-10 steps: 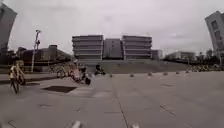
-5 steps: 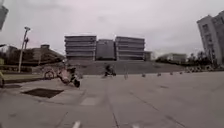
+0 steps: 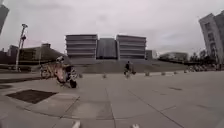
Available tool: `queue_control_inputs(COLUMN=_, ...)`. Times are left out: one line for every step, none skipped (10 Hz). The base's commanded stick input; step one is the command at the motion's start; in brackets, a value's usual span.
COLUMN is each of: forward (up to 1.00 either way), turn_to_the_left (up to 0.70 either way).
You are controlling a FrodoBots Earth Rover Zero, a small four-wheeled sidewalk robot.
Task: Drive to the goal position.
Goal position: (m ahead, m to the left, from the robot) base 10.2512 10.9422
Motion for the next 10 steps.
queue_control_inputs(forward=1.00, turn_to_the_left=0.00)
queue_control_inputs(forward=1.00, turn_to_the_left=0.00)
queue_control_inputs(forward=1.00, turn_to_the_left=0.00)
queue_control_inputs(forward=1.00, turn_to_the_left=0.00)
queue_control_inputs(forward=1.00, turn_to_the_left=0.00)
queue_control_inputs(forward=1.00, turn_to_the_left=0.00)
queue_control_inputs(forward=1.00, turn_to_the_left=0.00)
queue_control_inputs(forward=1.00, turn_to_the_left=0.00)
queue_control_inputs(forward=1.00, turn_to_the_left=0.00)
queue_control_inputs(forward=1.00, turn_to_the_left=0.00)
